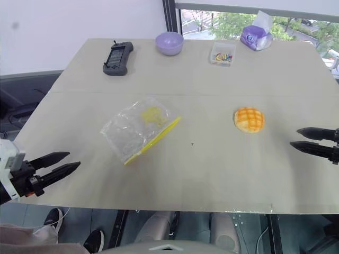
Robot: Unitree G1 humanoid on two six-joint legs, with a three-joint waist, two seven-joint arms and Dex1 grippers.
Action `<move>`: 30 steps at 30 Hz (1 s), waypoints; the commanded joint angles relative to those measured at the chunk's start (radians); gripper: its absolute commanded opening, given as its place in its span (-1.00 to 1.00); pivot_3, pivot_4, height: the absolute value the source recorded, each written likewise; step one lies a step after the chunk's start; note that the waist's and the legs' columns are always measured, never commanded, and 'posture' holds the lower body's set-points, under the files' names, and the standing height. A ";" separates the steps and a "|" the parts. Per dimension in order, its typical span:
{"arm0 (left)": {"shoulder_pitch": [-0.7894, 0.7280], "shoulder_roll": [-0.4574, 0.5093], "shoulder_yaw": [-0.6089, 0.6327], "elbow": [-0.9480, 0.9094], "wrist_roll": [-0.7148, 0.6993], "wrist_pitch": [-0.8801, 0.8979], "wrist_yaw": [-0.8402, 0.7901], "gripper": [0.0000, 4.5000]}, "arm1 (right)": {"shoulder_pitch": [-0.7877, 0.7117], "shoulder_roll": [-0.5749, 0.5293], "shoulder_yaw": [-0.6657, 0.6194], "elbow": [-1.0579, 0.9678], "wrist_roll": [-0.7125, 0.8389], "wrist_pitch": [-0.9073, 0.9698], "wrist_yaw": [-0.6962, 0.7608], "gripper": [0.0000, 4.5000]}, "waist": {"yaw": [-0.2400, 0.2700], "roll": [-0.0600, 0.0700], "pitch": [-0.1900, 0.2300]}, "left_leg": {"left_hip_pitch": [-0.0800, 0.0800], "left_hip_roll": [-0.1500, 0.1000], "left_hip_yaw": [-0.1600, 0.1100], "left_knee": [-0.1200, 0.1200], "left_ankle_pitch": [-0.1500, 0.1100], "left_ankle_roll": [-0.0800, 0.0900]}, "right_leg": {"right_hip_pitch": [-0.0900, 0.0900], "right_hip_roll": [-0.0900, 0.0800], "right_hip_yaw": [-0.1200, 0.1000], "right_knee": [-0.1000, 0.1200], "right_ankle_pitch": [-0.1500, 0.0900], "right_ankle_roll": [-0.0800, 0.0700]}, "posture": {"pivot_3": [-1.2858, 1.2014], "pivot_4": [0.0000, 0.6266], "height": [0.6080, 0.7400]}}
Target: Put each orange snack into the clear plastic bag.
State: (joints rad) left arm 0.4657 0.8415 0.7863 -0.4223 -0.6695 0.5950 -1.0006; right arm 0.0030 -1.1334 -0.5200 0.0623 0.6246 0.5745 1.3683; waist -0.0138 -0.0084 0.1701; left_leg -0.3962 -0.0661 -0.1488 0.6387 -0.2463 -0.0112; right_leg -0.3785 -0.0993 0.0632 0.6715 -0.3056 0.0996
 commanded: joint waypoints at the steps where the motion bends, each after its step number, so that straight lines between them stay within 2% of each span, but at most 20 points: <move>1: 0.002 0.022 0.033 -0.009 0.015 -0.017 -0.008 0.22 | -0.021 0.005 -0.012 -0.009 0.005 -0.025 0.007 0.28 | 0.000 0.000 0.000 | 0.000 0.000 0.000 0.000 0.000 0.000 | 0.000 0.000 0.000 0.000 0.000 0.000 | 0.03 -0.52 1.00; 10: -0.009 0.016 -0.005 0.005 0.115 -0.082 0.016 0.22 | -0.029 0.030 0.004 -0.008 -0.009 -0.058 -0.003 0.28 | 0.000 0.000 0.000 | 0.000 0.000 0.000 0.000 0.000 0.000 | 0.000 0.000 0.000 -0.001 0.000 0.000 | 0.03 -0.52 1.00; 23: -0.062 0.011 -0.041 0.005 0.110 -0.073 0.020 0.22 | -0.025 0.039 -0.001 -0.023 -0.013 -0.056 -0.012 0.28 | 0.000 0.000 0.000 | 0.000 0.000 0.000 0.000 0.000 0.000 | 0.000 0.000 0.000 -0.001 0.000 0.000 | 0.03 -0.52 1.00; 30: -0.150 -0.018 -0.228 -0.027 0.268 -0.227 0.110 0.22 | -0.033 0.042 0.003 -0.032 -0.005 -0.047 -0.022 0.28 | 0.000 0.000 0.000 | 0.000 0.000 0.000 0.000 0.000 0.000 | 0.000 0.000 0.000 -0.001 0.000 0.000 | 0.03 -0.52 1.00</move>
State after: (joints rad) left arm 0.3309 0.8259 0.5877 -0.4168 -0.4508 0.4278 -0.9226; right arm -0.0172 -1.0918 -0.4970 0.0552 0.6050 0.5316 1.3461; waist -0.0135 -0.0083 0.1700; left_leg -0.3962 -0.0662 -0.1486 0.6385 -0.2463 -0.0112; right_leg -0.3784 -0.0992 0.0635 0.6709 -0.3053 0.0996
